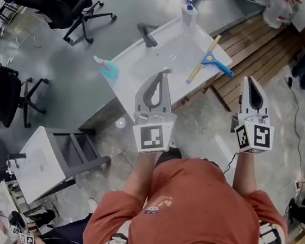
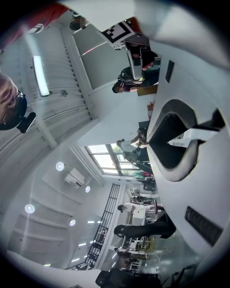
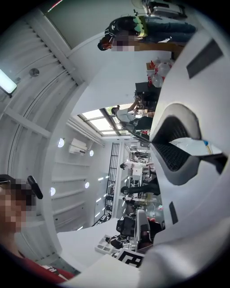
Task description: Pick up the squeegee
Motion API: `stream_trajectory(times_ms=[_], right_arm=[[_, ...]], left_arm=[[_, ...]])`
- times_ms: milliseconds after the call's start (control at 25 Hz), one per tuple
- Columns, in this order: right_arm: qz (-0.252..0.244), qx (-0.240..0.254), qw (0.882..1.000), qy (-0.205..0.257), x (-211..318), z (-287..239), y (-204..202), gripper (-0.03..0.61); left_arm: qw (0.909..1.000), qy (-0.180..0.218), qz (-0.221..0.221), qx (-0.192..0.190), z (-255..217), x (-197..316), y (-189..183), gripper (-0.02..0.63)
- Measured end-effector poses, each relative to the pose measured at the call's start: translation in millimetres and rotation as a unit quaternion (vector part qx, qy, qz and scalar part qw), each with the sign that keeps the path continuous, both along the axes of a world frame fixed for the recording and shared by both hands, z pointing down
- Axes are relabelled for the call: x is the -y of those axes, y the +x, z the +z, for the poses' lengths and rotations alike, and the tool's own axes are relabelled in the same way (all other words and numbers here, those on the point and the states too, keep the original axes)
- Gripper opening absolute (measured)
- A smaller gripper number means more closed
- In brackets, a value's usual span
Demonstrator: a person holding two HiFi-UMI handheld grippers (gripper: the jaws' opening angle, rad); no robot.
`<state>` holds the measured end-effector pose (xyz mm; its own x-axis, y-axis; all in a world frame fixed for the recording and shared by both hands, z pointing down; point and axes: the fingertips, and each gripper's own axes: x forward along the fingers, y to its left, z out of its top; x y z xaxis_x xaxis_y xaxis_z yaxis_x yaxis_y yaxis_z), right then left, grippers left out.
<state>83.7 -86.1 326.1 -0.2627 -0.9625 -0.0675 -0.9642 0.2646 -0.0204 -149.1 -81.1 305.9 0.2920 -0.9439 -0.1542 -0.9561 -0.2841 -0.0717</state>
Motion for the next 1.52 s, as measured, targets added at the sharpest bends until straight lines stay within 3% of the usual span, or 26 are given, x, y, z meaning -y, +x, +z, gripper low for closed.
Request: stream_trajectory(times_ms=[400,680,1040,1520], right_arm=[[0.038,-0.016,0.999,0.009,42.2,-13.6,-60.3,0.006],[0.062,-0.027,0.998,0.007,54.7,-8.8,-75.6,0.006],[0.072,-0.026,0.997,0.005,100.1,1.5,-56.6,0.006],[0.059,-0.037,0.997,-0.031,181.7,28.5,-14.2,0.008]], left_arm=[[0.9988,0.008,0.047,0.004,-7.9,62.9,-50.4,0.018],[0.9975,0.011,0.069,-0.004,-1.4,87.1,-63.9,0.018],[0.9964,-0.001,0.085,-0.003,8.0,135.2,-42.2,0.018],[0.996,-0.026,0.085,-0.002,33.1,213.1,11.4,0.018]])
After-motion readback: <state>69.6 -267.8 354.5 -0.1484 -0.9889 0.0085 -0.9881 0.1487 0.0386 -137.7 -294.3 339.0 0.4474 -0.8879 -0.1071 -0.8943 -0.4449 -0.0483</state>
